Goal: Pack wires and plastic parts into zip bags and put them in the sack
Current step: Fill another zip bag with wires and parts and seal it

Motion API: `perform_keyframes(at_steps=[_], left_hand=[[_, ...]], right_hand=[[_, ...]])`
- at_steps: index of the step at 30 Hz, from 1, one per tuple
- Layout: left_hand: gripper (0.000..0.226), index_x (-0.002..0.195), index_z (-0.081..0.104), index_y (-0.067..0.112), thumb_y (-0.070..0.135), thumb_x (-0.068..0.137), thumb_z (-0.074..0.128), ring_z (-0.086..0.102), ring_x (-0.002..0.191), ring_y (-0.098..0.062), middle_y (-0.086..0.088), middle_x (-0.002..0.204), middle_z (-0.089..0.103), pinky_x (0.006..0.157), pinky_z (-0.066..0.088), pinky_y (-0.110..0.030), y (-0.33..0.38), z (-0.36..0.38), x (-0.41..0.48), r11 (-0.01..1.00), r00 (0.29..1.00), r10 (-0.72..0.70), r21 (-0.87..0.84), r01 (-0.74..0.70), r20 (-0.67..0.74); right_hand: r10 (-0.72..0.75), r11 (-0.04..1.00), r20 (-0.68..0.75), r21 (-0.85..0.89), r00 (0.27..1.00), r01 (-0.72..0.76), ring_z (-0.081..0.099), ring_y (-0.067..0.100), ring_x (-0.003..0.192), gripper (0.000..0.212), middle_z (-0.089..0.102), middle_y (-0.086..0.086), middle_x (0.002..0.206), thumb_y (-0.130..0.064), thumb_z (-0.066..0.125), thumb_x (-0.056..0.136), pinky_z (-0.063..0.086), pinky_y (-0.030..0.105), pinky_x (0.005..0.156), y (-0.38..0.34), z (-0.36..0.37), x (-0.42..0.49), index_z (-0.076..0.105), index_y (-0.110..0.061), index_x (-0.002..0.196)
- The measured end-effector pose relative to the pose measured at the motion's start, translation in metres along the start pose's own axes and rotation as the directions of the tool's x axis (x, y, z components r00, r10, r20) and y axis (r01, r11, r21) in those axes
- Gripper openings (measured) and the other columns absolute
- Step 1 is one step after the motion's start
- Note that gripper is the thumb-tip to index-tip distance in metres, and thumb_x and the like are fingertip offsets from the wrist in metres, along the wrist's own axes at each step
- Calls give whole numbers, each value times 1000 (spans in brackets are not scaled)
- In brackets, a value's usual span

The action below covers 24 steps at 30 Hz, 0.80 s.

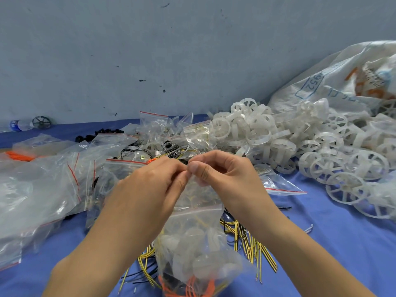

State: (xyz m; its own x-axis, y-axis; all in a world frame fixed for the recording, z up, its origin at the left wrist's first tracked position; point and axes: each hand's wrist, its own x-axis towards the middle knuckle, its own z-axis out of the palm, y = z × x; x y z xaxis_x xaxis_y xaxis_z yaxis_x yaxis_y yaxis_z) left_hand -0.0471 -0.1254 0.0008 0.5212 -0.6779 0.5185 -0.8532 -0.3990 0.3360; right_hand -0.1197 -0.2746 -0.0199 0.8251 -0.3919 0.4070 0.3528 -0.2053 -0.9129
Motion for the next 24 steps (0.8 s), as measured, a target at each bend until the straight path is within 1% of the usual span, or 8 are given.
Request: perform_keyframes(at_steps=[2,4,7,11,15,17,21,24], left_hand=[[30,97,60,32,48,100,35,60,75,-18,16,83,52,62,51,-45,7,4,-3,998,1000,5,65,-4,-22],[33,99,61,29,46,97,34,61,74,-23,13,86,52,57,51,-44,14,9,-4,994,999,-3,112,7,-38],[33,98,63,28,47,97,35,61,71,-24,13,86,52,55,49,-42,17,9,-3,992,998,-12,127,20,-63],[29,97,64,30,46,97,40,62,69,-23,14,86,57,52,49,-41,17,3,-2,991,996,0,136,12,-88],[33,98,60,34,52,102,33,63,79,-22,15,92,59,61,52,-45,8,0,-1,996,998,-16,88,21,-64],[34,99,58,35,55,98,31,63,83,-22,16,94,61,65,52,-45,4,-3,-1,996,999,-22,87,27,-50],[36,98,57,35,56,94,29,63,84,-21,17,92,62,66,52,-44,-5,-8,-1,995,999,-44,83,46,-29],[33,97,58,35,53,97,30,62,82,-19,17,89,61,66,51,-43,-9,-10,-2,996,998,-44,82,47,-39]], right_hand=[[-33,999,-14,-32,999,32,57,4,65,13,70,-8,69,-15,71,88,49,22,66,1,0,-1,73,-26,80],[-63,995,-34,-79,997,60,58,2,66,15,69,-13,69,-14,70,88,49,19,66,1,0,-2,72,-27,81],[-107,988,-58,-122,993,99,63,3,71,16,71,-12,75,-13,71,88,50,21,71,-2,-4,-1,72,-28,81],[-126,989,-75,-83,989,120,58,-2,64,14,68,-14,68,-12,73,86,45,11,64,-9,-14,2,73,-24,81],[-129,989,-113,-83,985,120,57,1,64,12,68,-12,67,-13,73,84,46,13,64,-11,-25,6,73,-24,80],[-136,988,-138,-85,981,125,55,2,62,12,67,-11,65,-13,73,84,45,13,63,-12,-32,8,73,-24,79],[-137,989,-199,-90,970,121,55,4,60,11,66,-11,63,-13,73,84,45,13,63,-15,-46,12,74,-23,80],[-122,990,-245,-100,962,100,53,4,60,11,66,-11,61,-15,73,83,48,15,62,-15,-55,13,73,-24,78]])
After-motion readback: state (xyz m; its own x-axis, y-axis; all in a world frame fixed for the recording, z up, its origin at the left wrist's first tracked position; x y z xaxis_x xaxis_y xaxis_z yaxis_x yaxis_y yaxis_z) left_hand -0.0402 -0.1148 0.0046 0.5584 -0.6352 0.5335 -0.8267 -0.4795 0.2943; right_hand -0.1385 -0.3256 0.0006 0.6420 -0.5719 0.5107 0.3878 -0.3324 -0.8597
